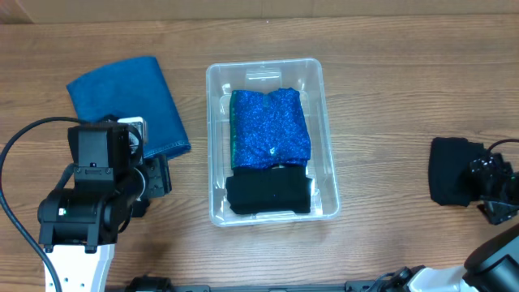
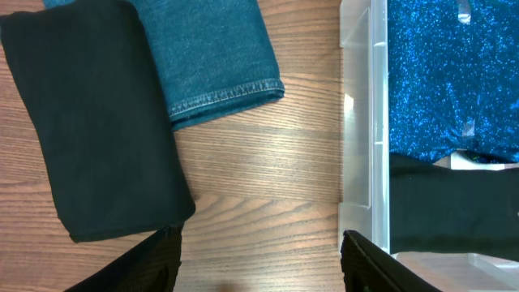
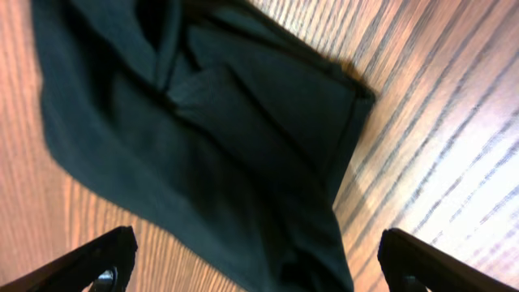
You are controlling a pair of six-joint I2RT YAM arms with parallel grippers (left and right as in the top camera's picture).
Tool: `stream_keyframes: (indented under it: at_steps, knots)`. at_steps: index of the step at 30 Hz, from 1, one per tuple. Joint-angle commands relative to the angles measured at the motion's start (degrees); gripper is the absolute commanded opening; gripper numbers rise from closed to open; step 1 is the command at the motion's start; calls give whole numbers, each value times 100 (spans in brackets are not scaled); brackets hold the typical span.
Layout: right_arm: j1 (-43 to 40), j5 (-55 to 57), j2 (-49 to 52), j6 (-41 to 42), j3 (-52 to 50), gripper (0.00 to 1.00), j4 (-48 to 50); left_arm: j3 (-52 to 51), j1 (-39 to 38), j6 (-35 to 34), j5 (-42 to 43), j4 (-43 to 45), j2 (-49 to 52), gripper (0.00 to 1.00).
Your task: Pack container
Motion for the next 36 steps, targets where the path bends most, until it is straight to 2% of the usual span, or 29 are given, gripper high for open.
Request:
stream_keyframes:
  at_steps: [1,7,11,12,15,19,20,24,27,33,36]
  knots:
    - [-9,-96,-35,125,-496,100,387,109,-11,22,33,9,-2,65]
    - [-7,-199,-35,354,-1191,100,1405,109,-11,22,33,4,-2,65]
    - [-7,-813,-33,352,-1513,99,2085,109,-11,22,33,0,-2,65]
    - [-7,-846,-31,380,-1539,91,2116,109,-11,22,33,2,-2,64]
    - [-7,-848,-31,459,-1539,52,2100,109,-11,22,33,-2,-2,64]
    - [-7,-942,-31,459,-1537,7,2133,109,-11,22,33,-24,-2,64]
    - [-7,-1231,-31,457,-1537,4,2216,109,-11,22,33,-24,-2,64]
    - [7,-3136,-37,247,-1410,4,2479,109,-11,22,33,-20,-2,65]
    - [214,-3945,-146,-275,-957,4,1998,109,-11,22,33,-17,-2,65]
    - [1665,-4013,-787,-1519,962,4,87,109,-11,22,33,-17,-2,65]
    - [2879,-3733,-887,-2026,2339,4,-1014,109,-11,22,33,-15,-2,66]
